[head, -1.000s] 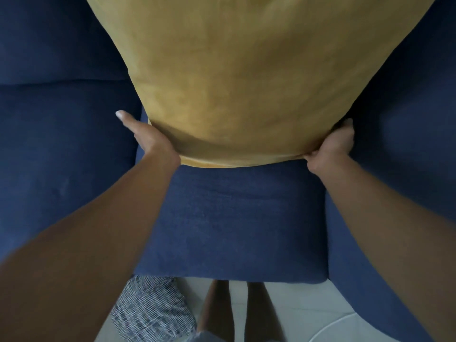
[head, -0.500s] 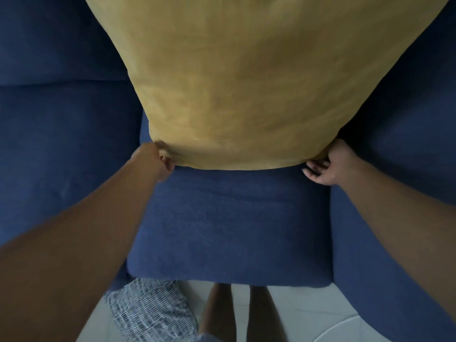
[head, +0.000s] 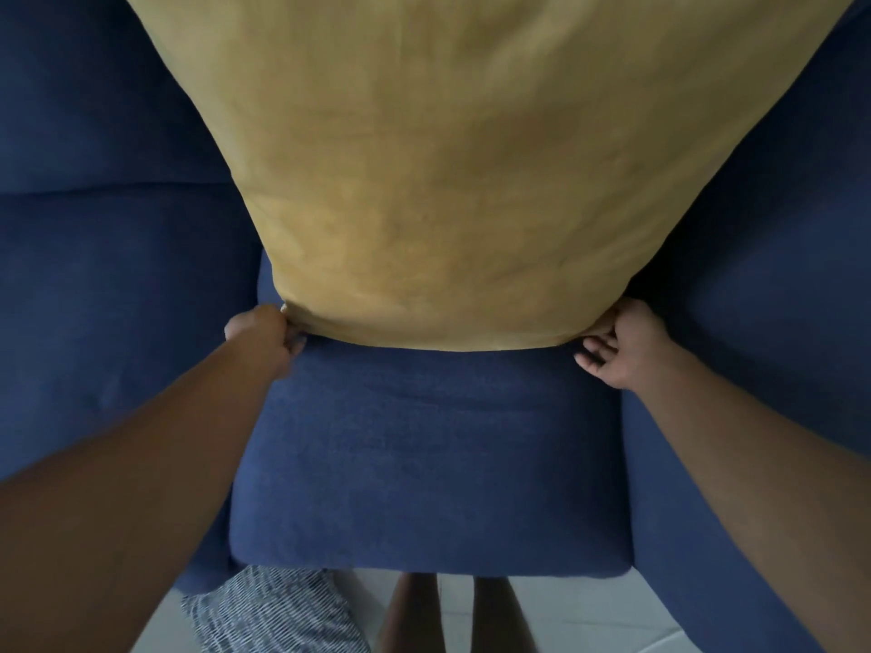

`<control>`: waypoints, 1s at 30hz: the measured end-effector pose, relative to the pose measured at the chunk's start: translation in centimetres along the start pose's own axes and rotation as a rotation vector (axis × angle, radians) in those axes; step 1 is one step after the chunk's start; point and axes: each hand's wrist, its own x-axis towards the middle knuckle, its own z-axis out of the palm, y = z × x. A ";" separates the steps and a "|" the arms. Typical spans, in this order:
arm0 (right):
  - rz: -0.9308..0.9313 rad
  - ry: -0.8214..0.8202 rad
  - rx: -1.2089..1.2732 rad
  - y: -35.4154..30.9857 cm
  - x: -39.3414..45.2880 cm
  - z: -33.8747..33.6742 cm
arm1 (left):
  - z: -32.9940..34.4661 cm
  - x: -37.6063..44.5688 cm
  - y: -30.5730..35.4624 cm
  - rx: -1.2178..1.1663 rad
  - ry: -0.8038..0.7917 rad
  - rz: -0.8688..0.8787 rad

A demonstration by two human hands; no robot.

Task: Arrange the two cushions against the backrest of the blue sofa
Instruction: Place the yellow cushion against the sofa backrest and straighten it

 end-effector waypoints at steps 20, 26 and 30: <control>-0.565 0.035 -0.171 -2.7 -3.6 -0.2 | 0.3 -5.6 1.4 0.079 -0.052 0.450; -0.882 -0.252 0.024 -6.3 -8.0 0.7 | -0.2 -9.2 5.2 -0.101 -0.255 0.734; -1.001 -0.319 -0.020 -6.8 -9.8 1.9 | 0.7 -10.9 6.3 -0.117 -0.280 0.744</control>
